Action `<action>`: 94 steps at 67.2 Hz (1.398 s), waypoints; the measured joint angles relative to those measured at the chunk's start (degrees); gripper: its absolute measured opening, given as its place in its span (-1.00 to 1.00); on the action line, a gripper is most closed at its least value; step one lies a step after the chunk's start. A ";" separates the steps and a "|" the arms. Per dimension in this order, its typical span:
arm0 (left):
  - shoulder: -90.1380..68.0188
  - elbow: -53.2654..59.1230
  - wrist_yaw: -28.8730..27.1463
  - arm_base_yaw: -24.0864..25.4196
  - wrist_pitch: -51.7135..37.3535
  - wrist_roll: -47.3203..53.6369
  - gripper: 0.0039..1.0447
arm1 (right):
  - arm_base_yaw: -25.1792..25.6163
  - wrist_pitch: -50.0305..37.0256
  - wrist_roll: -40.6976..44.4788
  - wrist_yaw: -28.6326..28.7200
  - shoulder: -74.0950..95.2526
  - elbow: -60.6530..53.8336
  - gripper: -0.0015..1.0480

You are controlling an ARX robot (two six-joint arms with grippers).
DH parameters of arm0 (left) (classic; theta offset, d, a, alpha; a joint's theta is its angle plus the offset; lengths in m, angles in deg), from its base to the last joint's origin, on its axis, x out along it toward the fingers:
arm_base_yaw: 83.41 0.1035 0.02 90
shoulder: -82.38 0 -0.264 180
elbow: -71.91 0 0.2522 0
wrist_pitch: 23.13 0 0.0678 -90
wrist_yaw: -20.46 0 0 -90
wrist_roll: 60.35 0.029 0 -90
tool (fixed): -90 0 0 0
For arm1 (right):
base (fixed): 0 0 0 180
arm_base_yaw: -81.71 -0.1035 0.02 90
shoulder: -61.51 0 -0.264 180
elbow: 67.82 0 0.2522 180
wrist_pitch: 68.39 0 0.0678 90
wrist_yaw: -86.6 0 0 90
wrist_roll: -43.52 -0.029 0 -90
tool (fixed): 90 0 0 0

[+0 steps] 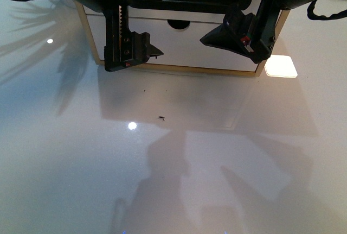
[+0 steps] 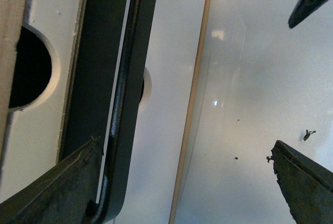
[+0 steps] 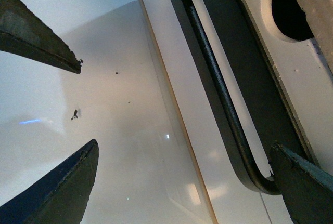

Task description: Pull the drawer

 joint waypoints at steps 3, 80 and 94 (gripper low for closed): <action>-0.15 0.00 0.07 0.00 -0.22 -0.09 0.87 | 0.00 -0.15 -0.17 0.09 0.50 0.33 0.83; -3.78 -2.69 0.02 -0.70 3.69 3.06 0.87 | 0.15 5.20 2.67 2.29 4.13 3.69 0.83; -3.02 -2.73 0.59 -0.70 7.48 4.70 0.87 | 0.15 9.40 4.20 3.63 3.34 3.89 0.83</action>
